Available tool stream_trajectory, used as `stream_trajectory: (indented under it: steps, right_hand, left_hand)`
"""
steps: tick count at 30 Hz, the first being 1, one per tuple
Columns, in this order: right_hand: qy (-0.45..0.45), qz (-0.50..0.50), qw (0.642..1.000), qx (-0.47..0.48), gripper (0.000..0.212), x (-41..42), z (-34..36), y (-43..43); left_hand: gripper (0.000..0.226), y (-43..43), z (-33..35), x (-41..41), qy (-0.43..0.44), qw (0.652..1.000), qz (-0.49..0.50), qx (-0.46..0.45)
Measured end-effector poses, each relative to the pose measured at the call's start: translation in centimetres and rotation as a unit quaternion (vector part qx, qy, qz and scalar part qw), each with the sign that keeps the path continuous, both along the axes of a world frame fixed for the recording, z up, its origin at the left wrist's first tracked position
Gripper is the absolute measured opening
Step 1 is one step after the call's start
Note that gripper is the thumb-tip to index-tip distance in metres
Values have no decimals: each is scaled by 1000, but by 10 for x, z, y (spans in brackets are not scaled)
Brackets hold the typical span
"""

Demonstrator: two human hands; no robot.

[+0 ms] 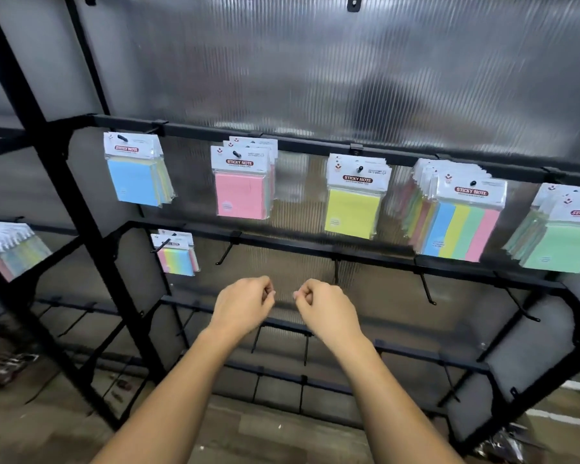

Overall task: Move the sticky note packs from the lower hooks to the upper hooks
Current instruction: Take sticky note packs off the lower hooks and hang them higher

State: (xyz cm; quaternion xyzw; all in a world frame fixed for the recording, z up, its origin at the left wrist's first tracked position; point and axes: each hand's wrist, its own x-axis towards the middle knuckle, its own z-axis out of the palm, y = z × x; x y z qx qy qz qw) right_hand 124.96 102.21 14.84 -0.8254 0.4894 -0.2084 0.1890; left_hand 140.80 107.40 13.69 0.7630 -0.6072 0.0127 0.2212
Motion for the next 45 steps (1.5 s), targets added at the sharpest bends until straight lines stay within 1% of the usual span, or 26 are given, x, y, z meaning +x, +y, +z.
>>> stream_trajectory:
  steps: [2,7,13,19,23,29,35,38,41,45]
  right_hand:
    - [20,27,999,7,22,17,-9,6]
    - [29,88,995,37,21,70,-26,29]
    - [28,126,990,64,20,133,-34,51]
    - [24,109,989,93,19,201,-41,41]
    - [13,73,992,106,16,244,-45,27]
    - [-6,6,992,126,18,288,-51,-2]
    - [-40,-48,990,129,39,316,-57,-21]
    - [-41,-60,988,138,44,324,-60,-28]
    - [-35,-56,987,149,39,330,-62,-33]
    - [-62,-29,986,154,28,331,-62,-31]
  left_hand:
    - [15,16,-6,15,2,1000,27,15]
    - [17,62,-21,62,-2,993,104,46]
    - [17,98,-39,126,-3,986,154,61]
    - [16,93,-45,190,24,987,147,55]
    - [16,77,-45,233,36,989,133,49]
    - [17,58,-49,278,52,991,106,70]
    - [16,42,-58,305,60,992,84,74]
    - [13,33,-62,315,61,993,76,65]
    - [11,24,-64,321,59,995,65,56]
    - [11,14,-67,323,58,994,55,68]
